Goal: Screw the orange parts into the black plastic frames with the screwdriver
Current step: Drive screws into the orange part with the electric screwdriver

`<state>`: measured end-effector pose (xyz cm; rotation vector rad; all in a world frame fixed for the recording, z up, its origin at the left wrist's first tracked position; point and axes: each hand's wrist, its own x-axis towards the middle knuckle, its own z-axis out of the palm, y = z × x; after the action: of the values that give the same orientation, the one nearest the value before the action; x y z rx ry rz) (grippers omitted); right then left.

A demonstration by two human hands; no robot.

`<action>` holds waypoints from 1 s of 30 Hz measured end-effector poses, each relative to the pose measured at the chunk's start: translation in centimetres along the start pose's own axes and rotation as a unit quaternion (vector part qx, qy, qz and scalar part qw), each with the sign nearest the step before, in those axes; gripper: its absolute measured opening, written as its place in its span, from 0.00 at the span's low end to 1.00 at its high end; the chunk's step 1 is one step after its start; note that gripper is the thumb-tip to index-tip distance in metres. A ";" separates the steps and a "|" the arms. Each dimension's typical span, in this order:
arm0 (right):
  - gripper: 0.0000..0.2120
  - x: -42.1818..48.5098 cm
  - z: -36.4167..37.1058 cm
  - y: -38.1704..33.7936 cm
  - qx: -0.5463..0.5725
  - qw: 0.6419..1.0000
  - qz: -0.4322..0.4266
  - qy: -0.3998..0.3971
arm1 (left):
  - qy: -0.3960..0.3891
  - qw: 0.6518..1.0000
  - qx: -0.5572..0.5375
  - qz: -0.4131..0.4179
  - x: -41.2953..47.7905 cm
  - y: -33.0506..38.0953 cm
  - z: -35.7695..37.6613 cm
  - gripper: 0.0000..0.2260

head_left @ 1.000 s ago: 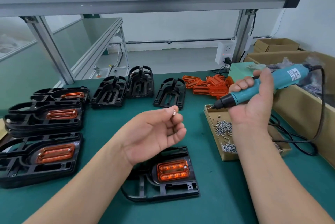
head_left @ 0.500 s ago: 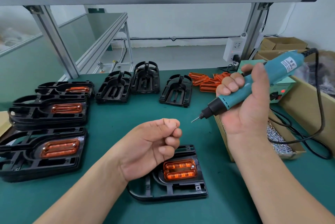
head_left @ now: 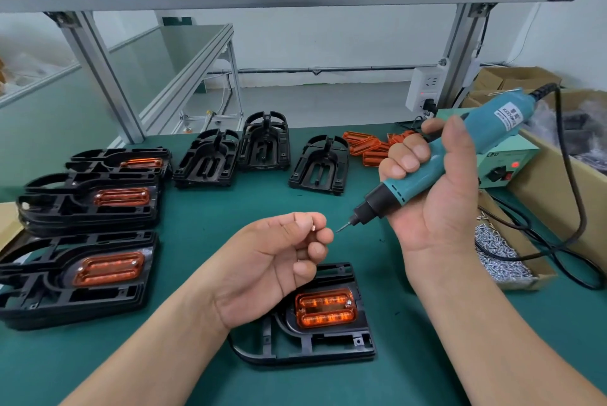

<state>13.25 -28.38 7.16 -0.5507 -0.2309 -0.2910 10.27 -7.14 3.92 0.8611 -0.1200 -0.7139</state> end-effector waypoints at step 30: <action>0.10 -0.5 0.4 0.3 0.009 1.000 0.009 -0.015 | 0.055 0.964 0.256 0.052 -0.1 -0.4 -0.5 0.09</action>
<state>12.86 -27.78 7.22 -0.5400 -0.2568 -0.2638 10.11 -6.94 3.29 1.3768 -0.2546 -0.5396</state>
